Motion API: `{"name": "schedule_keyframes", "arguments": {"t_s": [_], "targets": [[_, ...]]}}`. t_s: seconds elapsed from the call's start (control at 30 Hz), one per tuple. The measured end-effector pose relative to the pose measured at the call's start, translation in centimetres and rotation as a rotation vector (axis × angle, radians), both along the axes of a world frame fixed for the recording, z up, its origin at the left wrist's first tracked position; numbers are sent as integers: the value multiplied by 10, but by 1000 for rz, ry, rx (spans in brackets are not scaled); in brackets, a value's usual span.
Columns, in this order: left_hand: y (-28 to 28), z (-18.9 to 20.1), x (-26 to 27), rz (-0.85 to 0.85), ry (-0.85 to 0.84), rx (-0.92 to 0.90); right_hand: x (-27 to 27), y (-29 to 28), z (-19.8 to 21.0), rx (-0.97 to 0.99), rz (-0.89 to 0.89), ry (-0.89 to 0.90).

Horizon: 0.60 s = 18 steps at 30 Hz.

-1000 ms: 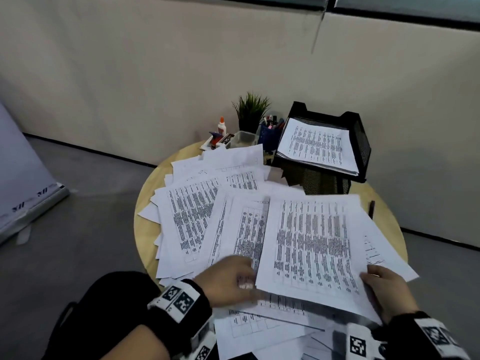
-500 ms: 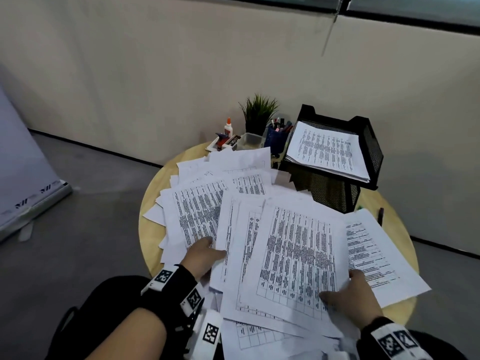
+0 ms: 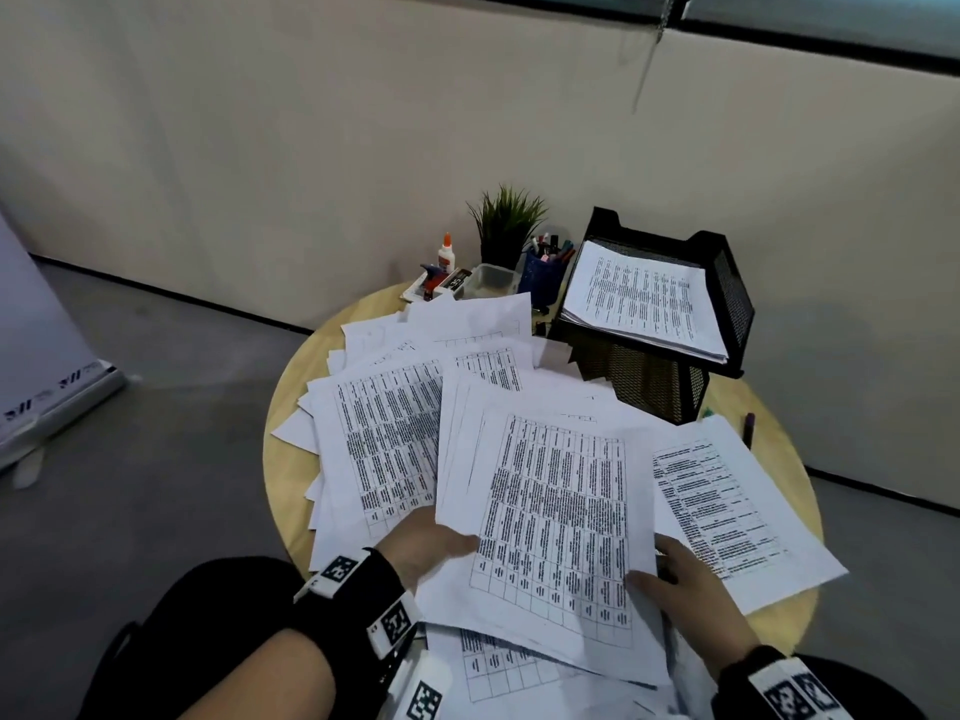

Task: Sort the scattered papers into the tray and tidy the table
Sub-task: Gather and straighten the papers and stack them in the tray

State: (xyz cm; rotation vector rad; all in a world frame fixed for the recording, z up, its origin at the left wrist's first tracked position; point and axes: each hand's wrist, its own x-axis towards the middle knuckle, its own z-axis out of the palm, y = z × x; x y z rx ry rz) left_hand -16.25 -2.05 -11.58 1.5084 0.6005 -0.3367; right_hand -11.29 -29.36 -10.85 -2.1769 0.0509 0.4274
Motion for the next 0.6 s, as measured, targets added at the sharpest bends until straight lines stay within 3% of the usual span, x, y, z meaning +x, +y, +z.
{"name": "schedule_keyframes", "arguments": {"t_s": [0.2,0.37,0.5,0.6], "targets": [[22,9,4,190,-98,-17,15,-12,2,-163,-229,-127],[53,6,11,451,-192,69,22,-16,-7,-306,-159,-22],[69,-1,13,570,-261,124,31,-24,-31,-269,-123,18],[73,-6,14,588,-273,139,25,-18,-16,-202,-179,-19]]}}
